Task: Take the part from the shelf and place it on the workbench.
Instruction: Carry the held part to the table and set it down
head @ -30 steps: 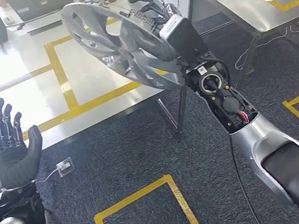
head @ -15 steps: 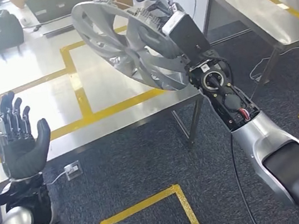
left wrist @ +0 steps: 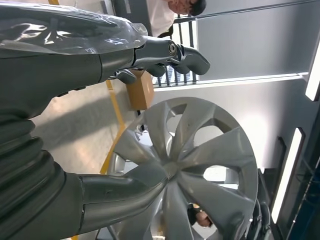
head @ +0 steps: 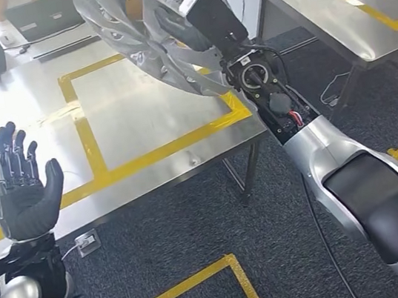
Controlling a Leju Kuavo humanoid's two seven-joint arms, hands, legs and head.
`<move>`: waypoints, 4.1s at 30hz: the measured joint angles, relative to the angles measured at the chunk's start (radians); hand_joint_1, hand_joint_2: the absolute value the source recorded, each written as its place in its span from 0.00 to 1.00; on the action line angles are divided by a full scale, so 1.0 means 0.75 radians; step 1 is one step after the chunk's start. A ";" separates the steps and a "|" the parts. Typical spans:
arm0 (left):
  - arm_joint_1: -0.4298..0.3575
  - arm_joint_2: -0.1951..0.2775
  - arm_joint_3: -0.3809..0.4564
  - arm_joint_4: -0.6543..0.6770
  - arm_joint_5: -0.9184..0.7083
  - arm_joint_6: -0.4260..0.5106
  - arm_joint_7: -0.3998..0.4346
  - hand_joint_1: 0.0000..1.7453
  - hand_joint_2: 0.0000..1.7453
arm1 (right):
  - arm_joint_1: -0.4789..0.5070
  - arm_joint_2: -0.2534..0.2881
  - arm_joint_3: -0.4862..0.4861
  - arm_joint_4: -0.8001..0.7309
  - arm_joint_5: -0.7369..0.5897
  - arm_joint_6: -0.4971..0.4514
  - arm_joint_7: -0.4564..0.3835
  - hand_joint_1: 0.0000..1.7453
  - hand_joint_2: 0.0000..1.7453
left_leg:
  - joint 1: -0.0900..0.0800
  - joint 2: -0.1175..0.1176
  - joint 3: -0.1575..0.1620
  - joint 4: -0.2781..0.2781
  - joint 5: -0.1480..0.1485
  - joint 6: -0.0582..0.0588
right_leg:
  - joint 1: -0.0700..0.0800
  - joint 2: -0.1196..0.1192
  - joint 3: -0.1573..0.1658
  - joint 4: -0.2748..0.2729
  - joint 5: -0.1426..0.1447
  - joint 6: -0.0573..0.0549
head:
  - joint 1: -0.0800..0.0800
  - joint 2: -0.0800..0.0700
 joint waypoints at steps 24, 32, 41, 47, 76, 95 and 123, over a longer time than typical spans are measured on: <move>-0.039 -0.030 -0.021 0.089 0.014 -0.043 -0.049 0.00 1.00 | -0.179 0.094 0.007 0.401 0.092 -0.007 -0.040 1.00 1.00 | 0.011 -0.002 -0.164 0.464 -0.268 -0.034 | 0.003 -0.005 -0.102 -0.011 0.104 -0.024 | 0.019 0.000; -0.046 -0.033 -0.021 0.113 0.013 -0.040 -0.079 0.00 1.00 | -0.189 0.119 0.014 0.489 0.118 0.001 -0.016 1.00 1.00 | 0.005 -0.002 -0.032 0.011 0.021 0.000 | 0.010 0.010 -0.057 0.012 0.027 0.007 | 0.007 0.000; -0.045 -0.038 -0.021 0.139 0.009 -0.037 -0.083 0.00 1.00 | -0.188 0.132 0.023 0.558 0.152 0.001 0.005 1.00 1.00 | 0.000 -0.015 -0.036 0.012 0.014 0.009 | 0.008 -0.007 -0.048 -0.003 0.016 0.002 | 0.034 0.000; -0.045 -0.040 -0.021 0.157 0.004 -0.039 -0.095 0.00 1.00 | -0.186 0.153 0.046 0.603 0.236 0.003 0.050 1.00 1.00 | -0.003 -0.014 -0.036 0.012 0.014 0.014 | 0.005 -0.007 -0.048 -0.006 0.016 0.014 | 0.036 0.000; -0.044 -0.047 -0.021 0.171 -0.008 -0.045 -0.100 0.00 1.00 | 0.055 0.236 0.182 0.668 0.308 0.134 -0.001 0.00 0.00 | 0.000 -0.011 0.002 0.010 0.005 0.008 | 0.007 -0.007 -0.013 -0.007 0.004 0.011 | 0.019 0.000; -0.051 -0.043 -0.021 0.200 0.042 -0.048 -0.064 0.00 0.00 | 0.070 0.229 0.179 0.683 0.215 0.160 0.027 0.00 0.00 | 0.002 -0.009 0.003 0.010 0.003 0.005 | 0.006 -0.006 -0.013 -0.007 0.003 0.011 | 0.019 0.000; -0.011 -0.005 -0.004 0.208 0.003 0.058 -0.021 0.00 0.00 | 0.331 0.196 0.060 0.213 -0.737 0.327 0.286 0.00 0.00 | -0.002 -0.009 0.015 0.009 -0.016 0.023 | 0.004 -0.005 0.003 -0.016 -0.007 0.026 | 0.022 0.000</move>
